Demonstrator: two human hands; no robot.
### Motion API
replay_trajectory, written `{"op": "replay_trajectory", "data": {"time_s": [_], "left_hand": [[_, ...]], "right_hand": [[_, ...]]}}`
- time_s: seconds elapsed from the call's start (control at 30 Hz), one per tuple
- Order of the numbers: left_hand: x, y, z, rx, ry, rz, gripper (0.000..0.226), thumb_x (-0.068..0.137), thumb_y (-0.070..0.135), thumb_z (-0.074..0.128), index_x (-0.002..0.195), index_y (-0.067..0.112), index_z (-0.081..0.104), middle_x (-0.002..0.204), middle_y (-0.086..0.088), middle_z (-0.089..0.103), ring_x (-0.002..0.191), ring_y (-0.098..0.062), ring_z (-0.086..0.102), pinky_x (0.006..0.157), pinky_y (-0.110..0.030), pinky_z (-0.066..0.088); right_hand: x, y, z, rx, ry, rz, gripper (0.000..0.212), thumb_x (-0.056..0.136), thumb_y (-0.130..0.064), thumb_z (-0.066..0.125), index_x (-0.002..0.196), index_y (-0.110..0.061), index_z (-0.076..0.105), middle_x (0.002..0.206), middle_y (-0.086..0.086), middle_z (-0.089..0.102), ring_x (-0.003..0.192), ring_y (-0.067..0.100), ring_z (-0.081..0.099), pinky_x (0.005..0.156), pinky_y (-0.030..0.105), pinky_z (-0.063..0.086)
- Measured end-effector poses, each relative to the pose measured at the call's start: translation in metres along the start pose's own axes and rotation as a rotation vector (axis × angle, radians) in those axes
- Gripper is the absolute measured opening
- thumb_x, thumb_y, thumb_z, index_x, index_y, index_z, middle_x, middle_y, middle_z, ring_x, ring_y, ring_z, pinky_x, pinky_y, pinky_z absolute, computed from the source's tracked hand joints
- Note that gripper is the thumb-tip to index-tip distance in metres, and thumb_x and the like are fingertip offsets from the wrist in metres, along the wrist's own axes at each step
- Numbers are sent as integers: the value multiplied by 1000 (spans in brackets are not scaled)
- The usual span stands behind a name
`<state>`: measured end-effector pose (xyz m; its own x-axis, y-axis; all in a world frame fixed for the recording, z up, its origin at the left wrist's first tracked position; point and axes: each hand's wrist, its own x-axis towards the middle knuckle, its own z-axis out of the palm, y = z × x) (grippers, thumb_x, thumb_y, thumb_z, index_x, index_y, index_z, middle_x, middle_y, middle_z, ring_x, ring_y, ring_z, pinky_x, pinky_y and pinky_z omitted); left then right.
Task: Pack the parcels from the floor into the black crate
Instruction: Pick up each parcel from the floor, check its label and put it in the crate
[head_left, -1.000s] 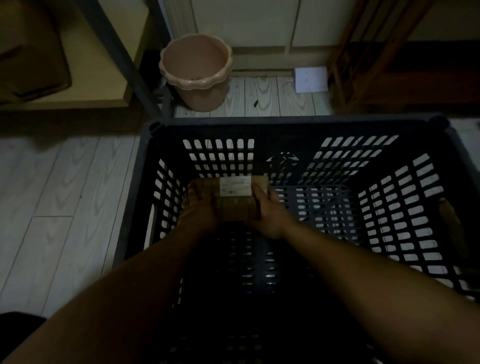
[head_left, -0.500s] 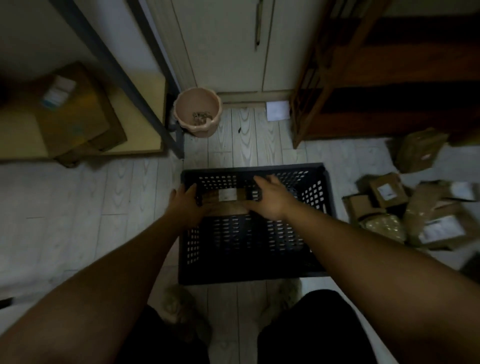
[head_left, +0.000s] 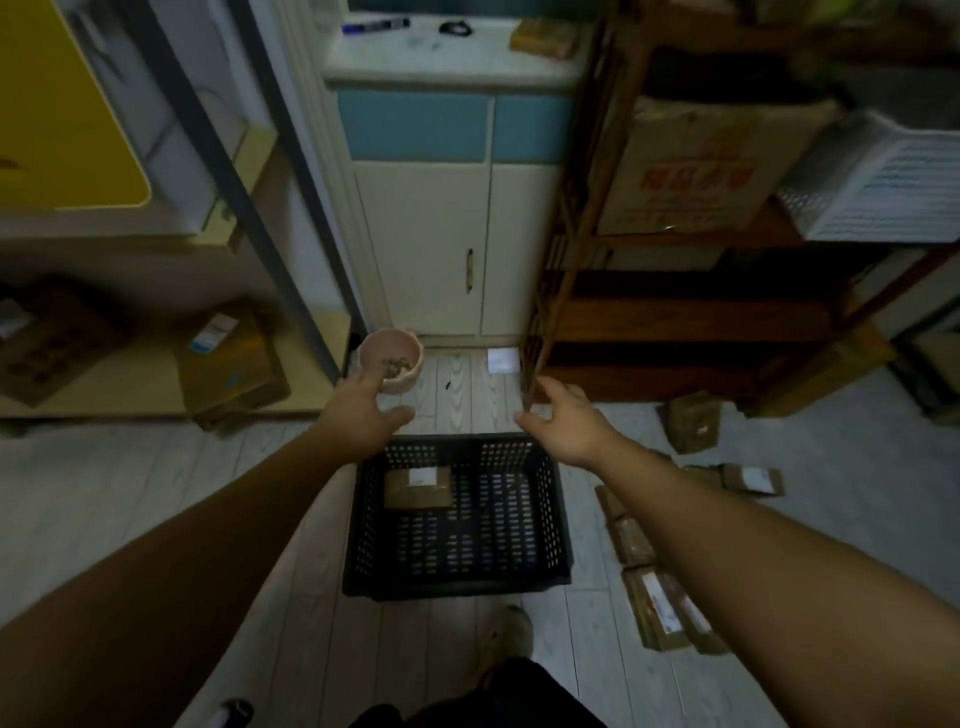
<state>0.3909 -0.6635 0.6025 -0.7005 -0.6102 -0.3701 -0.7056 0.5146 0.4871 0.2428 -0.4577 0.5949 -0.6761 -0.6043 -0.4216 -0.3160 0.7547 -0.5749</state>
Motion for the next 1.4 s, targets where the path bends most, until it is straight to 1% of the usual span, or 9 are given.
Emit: {"op": "replay_trajectory", "data": {"time_s": [0.07,0.23,0.43,0.5,0.6,0.73,1.0,1.2,1.4], "left_hand": [[-19,16,-7,5,7,105,84,78,55,60,147,20,28,149,-12,32,132,-29,36,109,-42,35],[-85,62,-13,61,15,261,77,88,47,55,150,21,17,158,-9,14,144,-26,17,118,-37,16],[-162,127,5,83,-127,423,77,90,46,54,150,24,13,159,-8,4,146,-25,7,117,-37,11],[-184,153,17,80,-139,477,76,90,47,54,150,25,13,159,-7,4,146,-25,7,118,-38,12],[-214,199,43,73,-158,533,76,89,46,55,150,26,14,159,-6,5,146,-26,5,119,-42,12],[-259,277,100,65,-200,602,76,89,46,56,150,28,14,159,-3,3,147,-25,4,119,-42,13],[-339,416,245,160,-312,697,77,89,49,54,150,27,14,159,-6,3,147,-26,3,119,-43,14],[-340,470,313,206,-405,666,76,89,48,54,150,28,12,159,-4,-1,146,-29,1,118,-46,14],[-303,523,371,231,-426,643,75,89,45,55,150,28,15,159,-5,1,146,-29,4,118,-46,15]], "right_hand": [[-33,4,-14,7,84,10,70,92,-48,51,150,-25,19,153,11,23,134,31,35,107,37,33],[-130,25,-40,12,260,68,69,93,-48,50,151,-27,20,156,8,18,139,30,29,108,38,30],[-240,72,-79,1,391,143,67,93,-49,50,150,-26,22,154,8,22,136,28,35,108,37,34],[-269,92,-94,-3,439,161,66,94,-48,49,149,-25,23,153,8,23,133,27,38,104,35,36],[-311,128,-114,18,509,190,64,94,-49,49,149,-26,25,152,6,26,130,26,41,88,29,44],[-373,200,-140,-22,520,234,65,93,-52,47,149,-26,25,154,3,25,137,24,33,105,34,32],[-489,354,-197,-74,494,361,64,93,-52,47,148,-27,27,152,6,28,137,26,32,108,36,31],[-500,432,-223,-29,484,395,65,91,-51,50,148,-27,27,153,4,27,138,23,30,110,36,28],[-465,504,-262,9,435,425,67,91,-50,51,148,-25,27,152,8,29,136,25,34,109,34,29]]}}
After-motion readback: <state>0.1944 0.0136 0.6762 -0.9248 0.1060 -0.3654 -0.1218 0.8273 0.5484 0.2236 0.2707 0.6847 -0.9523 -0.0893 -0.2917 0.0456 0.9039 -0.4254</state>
